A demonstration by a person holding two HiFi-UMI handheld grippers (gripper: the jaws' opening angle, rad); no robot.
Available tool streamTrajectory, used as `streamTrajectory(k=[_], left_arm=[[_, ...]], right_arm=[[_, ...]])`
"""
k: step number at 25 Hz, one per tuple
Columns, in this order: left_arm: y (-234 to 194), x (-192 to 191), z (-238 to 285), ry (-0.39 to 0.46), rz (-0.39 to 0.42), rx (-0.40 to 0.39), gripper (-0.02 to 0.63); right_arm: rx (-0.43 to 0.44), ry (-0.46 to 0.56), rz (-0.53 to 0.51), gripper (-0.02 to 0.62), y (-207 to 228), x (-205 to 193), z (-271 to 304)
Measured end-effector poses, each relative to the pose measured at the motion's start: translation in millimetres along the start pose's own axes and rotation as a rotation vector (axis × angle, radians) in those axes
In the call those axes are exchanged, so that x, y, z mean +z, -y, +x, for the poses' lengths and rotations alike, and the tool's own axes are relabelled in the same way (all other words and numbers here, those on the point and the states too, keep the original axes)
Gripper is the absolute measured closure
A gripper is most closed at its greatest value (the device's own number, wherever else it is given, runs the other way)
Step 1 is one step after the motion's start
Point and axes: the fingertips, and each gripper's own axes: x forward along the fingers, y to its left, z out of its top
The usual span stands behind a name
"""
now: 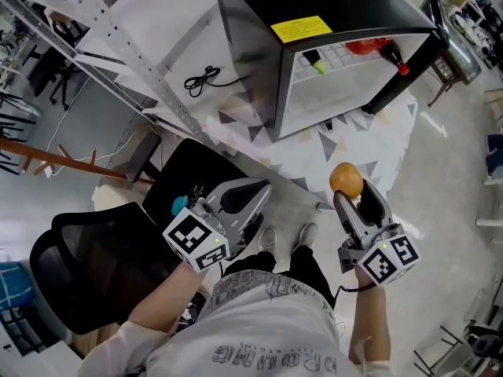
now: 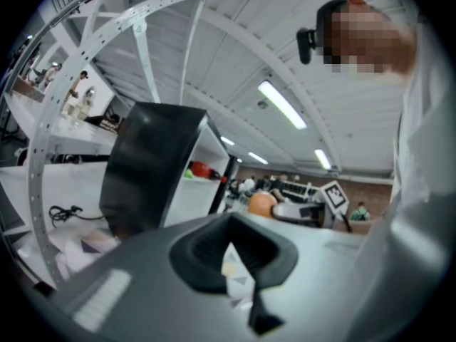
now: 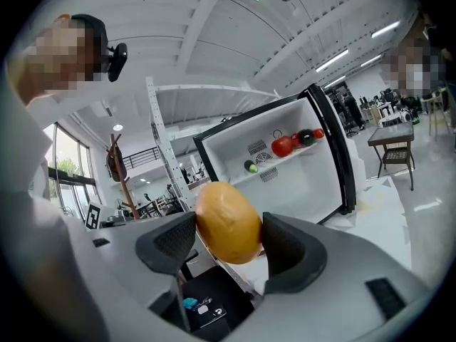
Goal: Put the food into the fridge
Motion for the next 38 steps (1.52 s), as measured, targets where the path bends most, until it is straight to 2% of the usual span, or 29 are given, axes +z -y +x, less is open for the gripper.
streamTrajectory(k=[15, 29, 38], left_arm=[[-9.8, -5.7, 37.8, -0.039, 0.058, 0.096, 0.598], [-19.3, -11.9, 97.5, -0.043, 0.045, 0.293, 0.598], [-25.1, -20.1, 114.6, -0.026, 0.025, 0.400, 0.598]], right_arm=[[0.064, -0.045, -0.033, 0.318, 57.6, 15.6, 40.1], [0.201, -0.166, -0.143, 0.318, 140.2, 33.2, 102.0], [0.279, -0.230, -0.195, 0.318, 166.3, 28.4, 142.7]])
